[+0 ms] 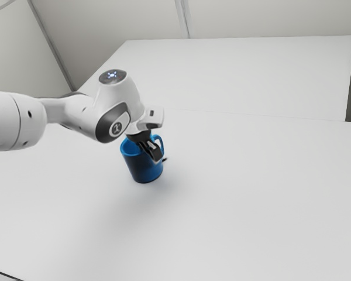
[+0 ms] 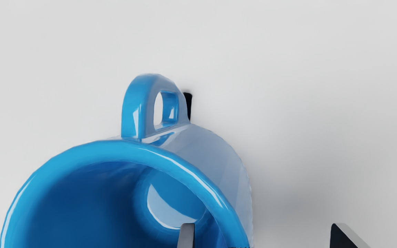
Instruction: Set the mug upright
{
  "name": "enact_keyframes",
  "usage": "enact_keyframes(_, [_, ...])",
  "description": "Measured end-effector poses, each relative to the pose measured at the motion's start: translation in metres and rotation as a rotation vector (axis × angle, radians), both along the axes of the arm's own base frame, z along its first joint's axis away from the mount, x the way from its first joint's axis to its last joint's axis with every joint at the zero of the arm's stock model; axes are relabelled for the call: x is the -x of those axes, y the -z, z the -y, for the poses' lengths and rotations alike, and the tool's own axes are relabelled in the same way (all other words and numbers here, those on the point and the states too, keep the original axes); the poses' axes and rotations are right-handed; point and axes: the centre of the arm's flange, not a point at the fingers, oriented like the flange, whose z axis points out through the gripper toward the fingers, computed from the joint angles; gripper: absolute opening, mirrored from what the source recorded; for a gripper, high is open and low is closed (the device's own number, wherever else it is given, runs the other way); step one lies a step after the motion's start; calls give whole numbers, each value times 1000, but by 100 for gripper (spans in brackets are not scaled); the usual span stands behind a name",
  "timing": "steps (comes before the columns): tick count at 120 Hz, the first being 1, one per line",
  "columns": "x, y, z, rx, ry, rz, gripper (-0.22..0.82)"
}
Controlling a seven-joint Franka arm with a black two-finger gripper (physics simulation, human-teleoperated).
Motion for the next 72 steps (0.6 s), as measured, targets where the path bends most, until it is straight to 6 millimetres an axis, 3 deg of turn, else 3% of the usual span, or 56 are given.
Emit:
enact_keyframes(17, [3,-44,13,31,1,63,51])
enact_keyframes(41, [-42,-181,29,120,-72,84,57])
enact_keyframes(46, [-52,-192,7,118,-126,42,57])
enact_keyframes(54, [-59,-193,-64,114,-264,-34,58])
enact_keyframes(58, [-57,-192,-88,114,-313,-70,59])
enact_keyframes(63, [-54,-189,-102,115,-346,-111,59])
enact_keyframes(72, [-49,-185,-102,113,-362,-168,59])
